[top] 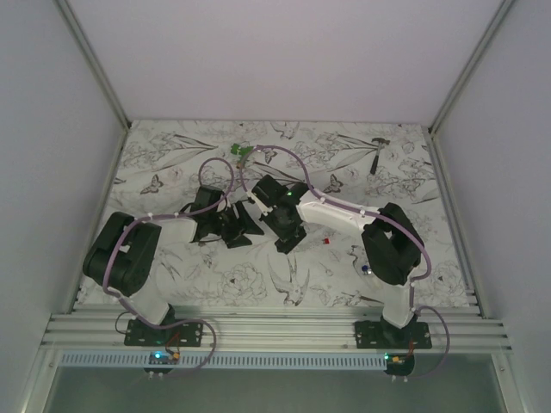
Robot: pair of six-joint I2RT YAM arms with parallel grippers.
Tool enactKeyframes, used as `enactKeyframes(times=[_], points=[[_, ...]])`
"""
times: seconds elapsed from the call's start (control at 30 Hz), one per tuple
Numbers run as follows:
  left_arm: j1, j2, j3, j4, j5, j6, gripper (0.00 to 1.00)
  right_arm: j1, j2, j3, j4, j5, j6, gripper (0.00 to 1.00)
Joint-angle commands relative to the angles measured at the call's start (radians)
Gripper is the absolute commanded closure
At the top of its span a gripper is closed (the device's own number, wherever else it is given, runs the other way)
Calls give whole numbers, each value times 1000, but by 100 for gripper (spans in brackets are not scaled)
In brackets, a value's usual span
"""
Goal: Snap on the fuse box
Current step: Install the fuse at the fuse box base.
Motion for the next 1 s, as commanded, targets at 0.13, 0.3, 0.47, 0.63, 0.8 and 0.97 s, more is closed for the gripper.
enactKeyframes(times=[0.13,0.3,0.47,0.63,0.8,0.97], points=[[14,-14,12,-73,-11,43,37,-7,35,30,-12,6,-33,96],[14,-15,14,-77,-10,46,37,-20,63,17,-25,-7,-53,100],[13,-13,15,-79,-10,48,37,-45,114,-30,-31,-15,-58,100],[13,-10,18,-81,-10,50,37,-58,165,-66,-27,4,-54,100],[14,-5,18,-81,-8,50,37,-60,209,-65,-27,19,-51,100],[14,-5,17,-83,-11,49,37,-29,193,-26,-39,4,-46,100]])
